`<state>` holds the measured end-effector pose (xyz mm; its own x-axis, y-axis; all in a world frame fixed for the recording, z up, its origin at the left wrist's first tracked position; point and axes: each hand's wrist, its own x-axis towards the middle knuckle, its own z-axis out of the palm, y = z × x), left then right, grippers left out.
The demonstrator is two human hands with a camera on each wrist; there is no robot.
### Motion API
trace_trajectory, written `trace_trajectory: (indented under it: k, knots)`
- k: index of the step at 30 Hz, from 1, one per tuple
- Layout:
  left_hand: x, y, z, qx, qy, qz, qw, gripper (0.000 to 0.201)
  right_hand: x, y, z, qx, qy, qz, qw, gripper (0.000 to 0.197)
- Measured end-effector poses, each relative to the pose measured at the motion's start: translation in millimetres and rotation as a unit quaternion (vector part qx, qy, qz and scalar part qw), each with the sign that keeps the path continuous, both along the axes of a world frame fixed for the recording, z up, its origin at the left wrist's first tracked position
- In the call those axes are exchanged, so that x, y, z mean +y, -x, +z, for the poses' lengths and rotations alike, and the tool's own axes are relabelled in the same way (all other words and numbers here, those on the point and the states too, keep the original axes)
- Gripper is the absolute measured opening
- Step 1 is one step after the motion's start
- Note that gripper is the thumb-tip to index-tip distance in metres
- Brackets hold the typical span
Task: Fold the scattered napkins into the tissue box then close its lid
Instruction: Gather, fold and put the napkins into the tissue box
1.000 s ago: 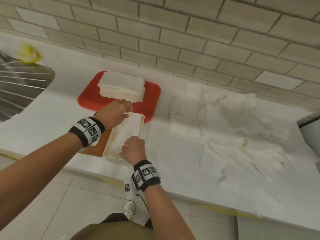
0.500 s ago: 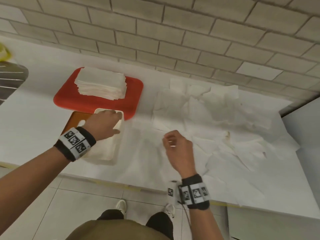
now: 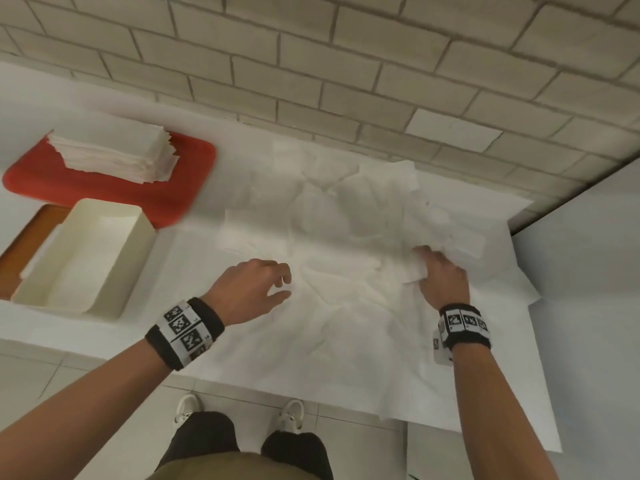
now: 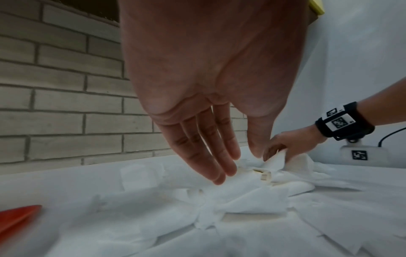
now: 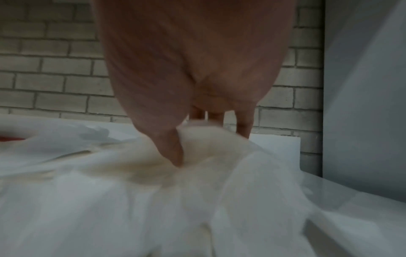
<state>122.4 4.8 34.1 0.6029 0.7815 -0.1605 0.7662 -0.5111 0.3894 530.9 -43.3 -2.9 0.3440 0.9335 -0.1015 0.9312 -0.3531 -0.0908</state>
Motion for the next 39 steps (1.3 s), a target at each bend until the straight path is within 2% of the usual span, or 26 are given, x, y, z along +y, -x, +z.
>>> trace_trajectory:
  k: [2,3,5,7,9,10,12,14,16,18,21,23,26,30,32,34,37,38,39]
  knots:
    - [-7,-18,-6,-0.021,0.015,0.001,1.000,0.027,9,-10,6,0.057,-0.027,-0.007,0.998,0.042]
    - [-9,-27,-9,-0.042,0.027,0.003,0.999,0.028,9,-12,11,0.099,-0.067,-0.018,0.993,0.032]
    - [-12,-45,-10,-0.109,0.063,0.026,0.992,0.034,7,-10,23,0.198,-0.170,-0.034,0.965,0.025]
    - [-15,-65,-7,-0.183,0.105,0.069,0.975,0.045,-1,6,38,0.332,-0.229,-0.085,0.911,0.022]
    - [-20,-89,0,-0.245,0.167,0.113,0.948,0.058,-12,37,49,0.459,-0.236,-0.109,0.850,0.023]
    - [-22,-101,3,-0.279,0.212,0.131,0.927,0.064,-16,54,48,0.481,-0.229,-0.093,0.841,0.026]
    - [-24,-126,2,-0.353,0.304,0.168,0.869,0.066,-22,84,41,0.494,-0.193,-0.046,0.846,0.029]
    - [-22,-140,-6,-0.405,0.349,0.202,0.820,0.048,-26,107,28,0.499,-0.147,-0.014,0.854,0.028]
    - [-21,-145,-11,-0.422,0.337,0.228,0.810,0.031,-29,114,16,0.515,-0.132,-0.028,0.847,0.023]
    - [-18,-142,-16,-0.420,0.344,0.219,0.811,0.030,-30,107,6,0.537,-0.154,-0.081,0.825,0.023]
    - [-16,-132,-17,-0.392,0.402,0.146,0.814,0.046,-29,95,1,0.567,-0.198,-0.130,0.789,0.031]
    - [-15,-124,-17,-0.378,0.402,0.111,0.826,0.051,-26,92,4,0.600,-0.225,-0.145,0.754,0.032]
    - [-10,-117,-19,-0.358,0.353,0.108,0.858,0.032,-20,83,7,0.623,-0.259,-0.186,0.714,0.031]
    - [3,-108,-28,-0.309,0.258,0.161,0.901,0.006,-18,68,19,0.645,-0.251,-0.170,0.701,0.028]
    - [7,-100,-35,-0.241,0.191,0.176,0.935,0.012,-23,66,30,0.645,-0.238,-0.131,0.714,0.026]
    - [2,-90,-44,-0.117,0.129,0.182,0.968,0.037,-32,65,39,0.624,-0.219,-0.098,0.744,0.023]
    - [-16,-76,-66,0.090,0.129,0.155,0.975,0.086,-48,70,36,0.575,-0.152,-0.039,0.803,0.025]
    - [-21,-72,-73,0.120,0.132,0.137,0.974,0.092,-51,76,31,0.552,-0.113,-0.018,0.826,0.029]
    - [-26,-68,-81,0.118,0.135,0.134,0.975,0.090,-53,83,23,0.527,-0.069,0.006,0.847,0.033]
